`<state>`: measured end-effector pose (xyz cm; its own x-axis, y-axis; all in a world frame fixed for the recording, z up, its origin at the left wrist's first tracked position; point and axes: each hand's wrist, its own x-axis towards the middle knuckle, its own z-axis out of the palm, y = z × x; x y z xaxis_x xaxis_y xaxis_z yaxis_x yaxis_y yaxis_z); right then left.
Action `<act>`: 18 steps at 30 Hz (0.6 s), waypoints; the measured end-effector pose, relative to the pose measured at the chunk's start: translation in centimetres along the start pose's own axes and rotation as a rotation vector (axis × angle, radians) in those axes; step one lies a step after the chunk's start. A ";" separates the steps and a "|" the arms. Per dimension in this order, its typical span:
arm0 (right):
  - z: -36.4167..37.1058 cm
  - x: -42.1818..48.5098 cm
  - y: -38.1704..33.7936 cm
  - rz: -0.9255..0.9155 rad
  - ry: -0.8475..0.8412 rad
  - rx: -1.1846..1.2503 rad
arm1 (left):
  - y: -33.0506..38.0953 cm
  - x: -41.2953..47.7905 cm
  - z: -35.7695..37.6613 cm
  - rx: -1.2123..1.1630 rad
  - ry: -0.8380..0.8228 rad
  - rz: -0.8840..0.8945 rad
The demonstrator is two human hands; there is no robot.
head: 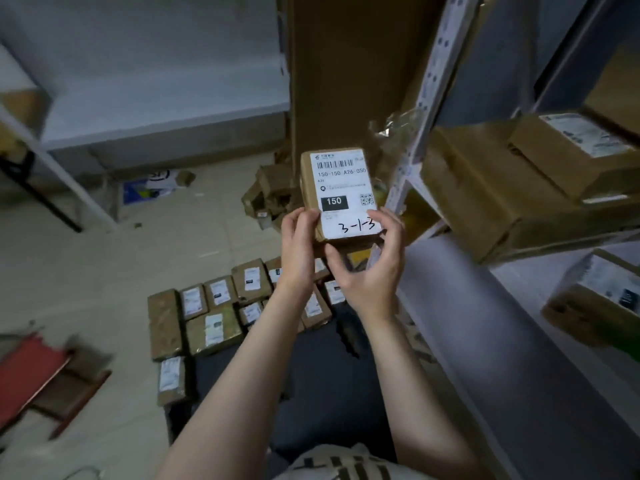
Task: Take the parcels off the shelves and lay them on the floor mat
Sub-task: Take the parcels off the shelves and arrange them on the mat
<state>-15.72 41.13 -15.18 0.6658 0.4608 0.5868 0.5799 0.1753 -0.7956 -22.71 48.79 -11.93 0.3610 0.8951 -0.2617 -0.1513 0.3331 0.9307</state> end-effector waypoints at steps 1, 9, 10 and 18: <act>1.6 -0.7 -0.2 0.030 -0.038 0.046 | 0.1 0.3 -2.0 -0.010 0.031 -0.009; 14.1 -8.0 -0.7 0.598 -0.338 0.207 | -1.7 2.4 -17.8 -0.050 0.370 -0.135; 15.6 -9.0 -0.6 0.691 -0.385 0.226 | -2.2 2.7 -19.7 -0.051 0.410 -0.144; 24.7 -15.8 2.0 1.462 -0.862 0.357 | -7.3 3.9 -31.5 -0.045 0.614 -0.226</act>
<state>-36.65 55.67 -29.70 0.0122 0.6748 -0.7379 -0.4277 -0.6636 -0.6138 -49.21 59.16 -27.77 -0.2007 0.8037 -0.5602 -0.1769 0.5327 0.8276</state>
